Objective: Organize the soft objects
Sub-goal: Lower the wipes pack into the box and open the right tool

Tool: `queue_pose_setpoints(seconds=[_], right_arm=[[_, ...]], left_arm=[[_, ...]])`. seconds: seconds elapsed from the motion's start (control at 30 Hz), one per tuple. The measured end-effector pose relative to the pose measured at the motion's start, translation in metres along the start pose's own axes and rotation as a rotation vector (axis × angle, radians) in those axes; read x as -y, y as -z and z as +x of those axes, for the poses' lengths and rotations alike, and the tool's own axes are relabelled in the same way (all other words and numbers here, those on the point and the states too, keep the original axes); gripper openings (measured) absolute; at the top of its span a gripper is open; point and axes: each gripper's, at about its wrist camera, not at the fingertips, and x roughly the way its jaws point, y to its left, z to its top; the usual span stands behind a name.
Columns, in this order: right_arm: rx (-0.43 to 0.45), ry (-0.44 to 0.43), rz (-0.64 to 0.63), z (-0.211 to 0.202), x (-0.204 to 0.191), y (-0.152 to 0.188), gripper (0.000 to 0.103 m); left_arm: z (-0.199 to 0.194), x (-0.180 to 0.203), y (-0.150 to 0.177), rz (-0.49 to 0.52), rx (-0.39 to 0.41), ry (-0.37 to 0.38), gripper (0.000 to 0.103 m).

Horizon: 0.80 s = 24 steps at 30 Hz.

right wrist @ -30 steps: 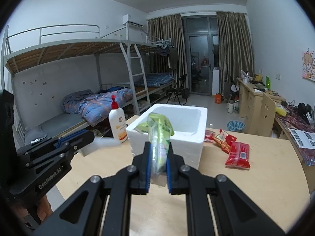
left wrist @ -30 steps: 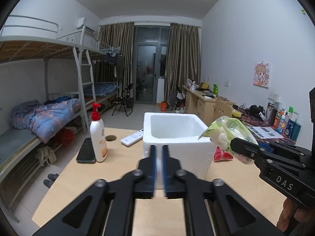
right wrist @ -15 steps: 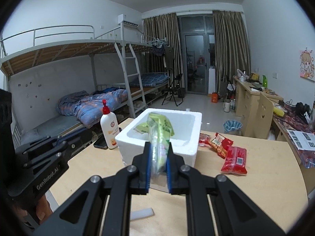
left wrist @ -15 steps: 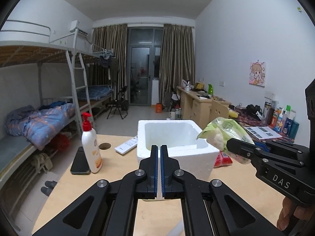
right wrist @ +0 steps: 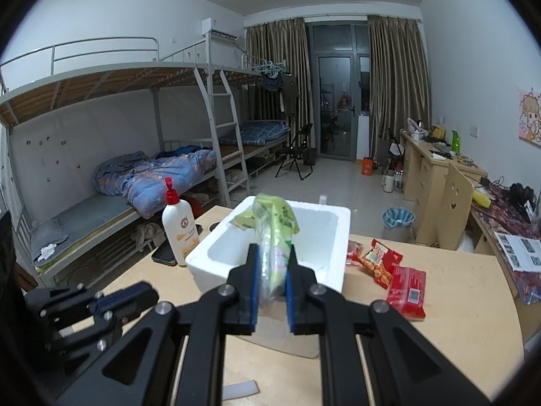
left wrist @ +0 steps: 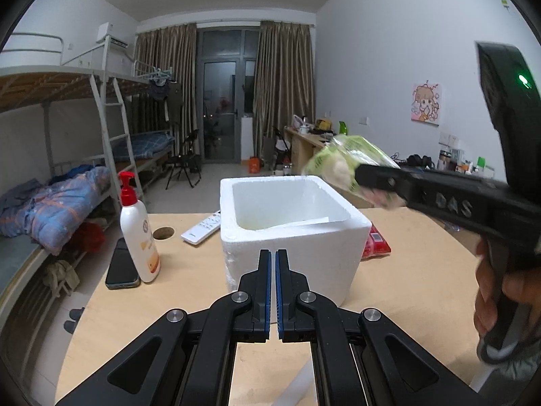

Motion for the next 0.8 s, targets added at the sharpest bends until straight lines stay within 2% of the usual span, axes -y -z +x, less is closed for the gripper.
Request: queue_pose_setpoints(seconds=[0.17,0.27,0.3,0.33,0.37,0.4,0.43,0.53,0.8], right_arm=[[-0.004,-0.007,-0.016,0.008,-0.001,-0.009,0.016],[-0.009,-0.016,-0.024,0.013,-0.001,-0.013,0.016],[-0.010,-0.016,-0.028,0.015,0.000,-0.016,0.016],[-0.011,-0.016,-0.031,0.016,0.000,-0.018,0.016],[-0.014,-0.017,-0.034,0.017,0.001,-0.019,0.016],[-0.019,-0.023,-0.040,0.020,0.001,-0.020,0.016],[-0.024,-0.029,-0.040,0.022,0.002,-0.020,0.016],[-0.042,-0.037,-0.039,0.029,0.002,-0.020,0.016],[-0.103,-0.068,-0.024,0.055,0.011,-0.023,0.016]], left_arm=[[0.006,-0.001,0.002,0.007,-0.021,0.007,0.004],[0.012,-0.001,0.006,0.013,-0.064,0.022,0.010],[0.014,-0.001,0.007,0.018,-0.076,0.025,0.021],[0.016,-0.001,0.009,0.026,-0.088,0.027,0.041],[0.017,-0.001,0.012,0.032,-0.097,0.033,0.054],[0.017,-0.003,0.014,0.034,-0.100,0.043,0.075],[0.016,-0.003,0.015,0.032,-0.091,0.049,0.085],[0.013,-0.003,0.021,0.052,-0.073,0.069,0.089],[0.033,0.006,0.038,0.105,-0.170,0.129,0.089]])
